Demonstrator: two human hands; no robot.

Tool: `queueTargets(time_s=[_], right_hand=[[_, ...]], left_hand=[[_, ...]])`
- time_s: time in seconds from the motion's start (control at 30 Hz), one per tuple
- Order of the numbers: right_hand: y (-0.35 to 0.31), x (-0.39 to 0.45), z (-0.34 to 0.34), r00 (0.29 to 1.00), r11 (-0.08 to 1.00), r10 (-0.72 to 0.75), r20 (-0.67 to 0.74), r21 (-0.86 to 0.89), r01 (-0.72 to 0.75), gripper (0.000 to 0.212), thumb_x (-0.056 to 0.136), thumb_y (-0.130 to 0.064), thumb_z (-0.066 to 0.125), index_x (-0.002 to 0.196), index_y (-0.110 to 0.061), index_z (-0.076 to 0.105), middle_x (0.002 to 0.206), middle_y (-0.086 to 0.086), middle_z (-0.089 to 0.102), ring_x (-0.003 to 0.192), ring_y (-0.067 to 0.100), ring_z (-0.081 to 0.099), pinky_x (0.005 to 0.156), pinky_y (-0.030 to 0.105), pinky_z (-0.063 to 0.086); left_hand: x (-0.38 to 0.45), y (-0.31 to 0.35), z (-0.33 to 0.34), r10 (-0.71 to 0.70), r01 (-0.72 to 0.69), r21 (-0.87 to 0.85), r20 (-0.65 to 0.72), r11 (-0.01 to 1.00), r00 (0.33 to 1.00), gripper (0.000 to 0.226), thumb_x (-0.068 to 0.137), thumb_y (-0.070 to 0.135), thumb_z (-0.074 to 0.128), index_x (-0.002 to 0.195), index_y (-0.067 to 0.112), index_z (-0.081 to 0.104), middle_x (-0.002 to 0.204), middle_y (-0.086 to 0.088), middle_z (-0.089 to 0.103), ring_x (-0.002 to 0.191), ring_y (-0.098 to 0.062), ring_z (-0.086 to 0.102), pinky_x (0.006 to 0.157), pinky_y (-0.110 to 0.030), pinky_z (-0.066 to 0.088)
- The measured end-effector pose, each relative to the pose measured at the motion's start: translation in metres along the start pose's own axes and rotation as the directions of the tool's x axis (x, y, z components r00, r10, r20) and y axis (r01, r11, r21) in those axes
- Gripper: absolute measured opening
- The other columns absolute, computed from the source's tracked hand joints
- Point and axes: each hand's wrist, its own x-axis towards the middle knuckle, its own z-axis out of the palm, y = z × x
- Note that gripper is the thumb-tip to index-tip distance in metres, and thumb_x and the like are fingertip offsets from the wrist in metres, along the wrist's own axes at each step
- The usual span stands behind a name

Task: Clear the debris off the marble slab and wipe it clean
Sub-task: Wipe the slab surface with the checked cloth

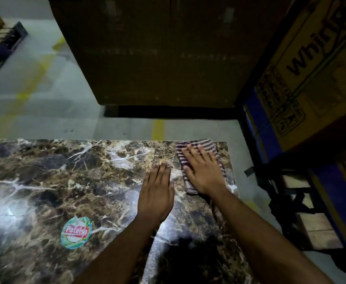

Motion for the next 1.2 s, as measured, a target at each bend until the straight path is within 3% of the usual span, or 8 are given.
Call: queueTargets(time_s=[0.13,0.33,0.5,0.67,0.83,0.93,1.03,1.2], right_hand=[[0.029,0.021,-0.011,0.984,0.985,0.172,-0.038,0.017,-0.172,0.067,0.099,-0.059,0.014,0.162,-0.036,0.013,0.170,-0.008,0.013,0.158,0.021,0.005,0.126,0.048,0.008],[0.021,-0.028,-0.001,0.999,0.999,0.044,-0.024,0.004,-0.044,0.065,0.100,-0.059,0.017,0.162,-0.038,0.013,0.170,-0.011,0.011,0.158,0.019,0.005,0.126,0.046,0.007],[0.037,-0.009,-0.008,0.978,0.979,0.205,-0.042,0.016,-0.204,0.066,0.100,-0.058,0.015,0.162,-0.036,0.010,0.171,-0.008,0.010,0.158,0.021,0.003,0.125,0.047,0.007],[0.014,-0.050,0.002,0.999,0.999,0.037,-0.002,-0.011,-0.037,0.067,0.099,-0.060,0.012,0.162,-0.037,0.008,0.171,-0.011,0.006,0.158,0.018,-0.002,0.127,0.045,0.003],[0.038,-0.065,-0.001,0.974,0.975,0.222,-0.040,0.020,-0.221,0.066,0.100,-0.059,0.012,0.162,-0.038,0.008,0.171,-0.011,0.006,0.158,0.018,0.000,0.127,0.045,0.006],[0.002,-0.073,0.005,0.983,0.984,0.177,-0.044,0.037,-0.175,0.065,0.102,-0.056,0.018,0.163,-0.036,0.007,0.170,-0.008,0.006,0.158,0.020,-0.002,0.126,0.043,-0.001],[-0.014,-0.132,0.017,0.995,0.995,0.096,-0.026,0.024,-0.096,0.062,0.104,-0.056,0.018,0.162,-0.038,0.006,0.170,-0.009,0.006,0.157,0.018,-0.004,0.126,0.045,-0.001],[0.011,-0.177,0.019,0.965,0.965,0.260,-0.041,0.058,-0.257,0.065,0.100,-0.057,0.014,0.162,-0.036,0.014,0.170,-0.006,0.015,0.158,0.021,0.007,0.126,0.045,0.008]], left_hand=[[0.003,0.008,0.000,0.011,-0.011,-0.001,-0.001,1.000,1.000,0.056,0.104,0.034,0.030,0.158,0.020,0.021,0.167,0.000,0.016,0.153,-0.019,0.009,0.124,-0.038,0.005],[0.004,0.027,0.011,0.004,-0.004,0.004,0.018,1.000,1.000,0.058,0.104,0.033,0.031,0.159,0.019,0.019,0.168,0.000,0.012,0.155,-0.020,0.006,0.125,-0.038,0.001],[-0.001,0.036,0.016,-0.003,0.004,-0.010,0.016,1.000,1.000,0.058,0.105,0.035,0.029,0.159,0.019,0.018,0.168,0.000,0.010,0.155,-0.019,0.006,0.124,-0.037,0.001],[-0.010,0.037,0.018,0.016,-0.016,0.003,0.002,1.000,1.000,0.058,0.105,0.036,0.028,0.159,0.018,0.019,0.168,0.000,0.011,0.155,-0.019,0.006,0.122,-0.035,-0.007],[-0.031,0.038,0.021,0.038,-0.037,-0.041,0.007,0.998,0.999,0.057,0.107,0.039,0.023,0.161,0.020,0.017,0.168,0.001,0.013,0.155,-0.016,0.007,0.126,-0.036,0.006],[-0.047,0.040,0.024,0.037,-0.037,-0.026,0.002,0.999,0.999,0.057,0.105,0.037,0.025,0.159,0.019,0.024,0.167,0.000,0.018,0.155,-0.018,0.010,0.125,-0.036,0.004],[-0.066,0.042,0.024,0.044,-0.043,-0.031,0.019,0.999,0.999,0.058,0.104,0.038,0.027,0.160,0.021,0.022,0.168,0.002,0.014,0.155,-0.016,0.007,0.125,-0.034,0.000],[-0.116,0.042,0.029,0.068,-0.068,-0.001,0.041,0.998,0.997,0.060,0.104,0.041,0.023,0.159,0.020,0.025,0.166,0.001,0.020,0.154,-0.017,0.013,0.125,-0.035,0.008]])
